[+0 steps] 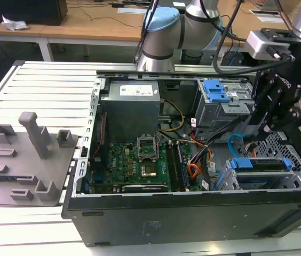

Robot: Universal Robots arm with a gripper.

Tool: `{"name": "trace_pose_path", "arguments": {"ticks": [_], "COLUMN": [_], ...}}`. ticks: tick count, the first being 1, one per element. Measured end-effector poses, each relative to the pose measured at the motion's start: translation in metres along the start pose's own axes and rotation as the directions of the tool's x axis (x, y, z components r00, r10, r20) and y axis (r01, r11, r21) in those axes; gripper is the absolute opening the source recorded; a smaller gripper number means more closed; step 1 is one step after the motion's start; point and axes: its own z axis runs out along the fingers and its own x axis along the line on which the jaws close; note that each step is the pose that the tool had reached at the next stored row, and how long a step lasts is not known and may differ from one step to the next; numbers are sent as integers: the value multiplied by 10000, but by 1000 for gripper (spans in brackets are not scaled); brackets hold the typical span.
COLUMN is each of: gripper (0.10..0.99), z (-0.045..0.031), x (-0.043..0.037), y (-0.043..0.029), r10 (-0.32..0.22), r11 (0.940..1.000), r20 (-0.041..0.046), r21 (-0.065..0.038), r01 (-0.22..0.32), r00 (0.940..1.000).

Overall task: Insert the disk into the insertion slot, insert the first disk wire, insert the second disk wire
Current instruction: 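Insert the first disk wire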

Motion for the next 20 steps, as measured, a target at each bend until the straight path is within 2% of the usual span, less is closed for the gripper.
{"name": "trace_pose_path", "arguments": {"ticks": [4,10,11,12,20], "gripper": [420,408,220,165,165], "z": [90,93,93,93,93], "x": [16,16,17,17,17], "y": [-4,-4,-4,-4,-4], "r10": [3,4,4,4,3], "r11": [10000,10000,10000,10000,10000], "r20": [-40,-53,-53,-52,-53], "r21": [1,1,1,1,2], "r01": [-3,-4,-4,-4,-3], "r00": [10000,10000,10000,10000,10000]}}
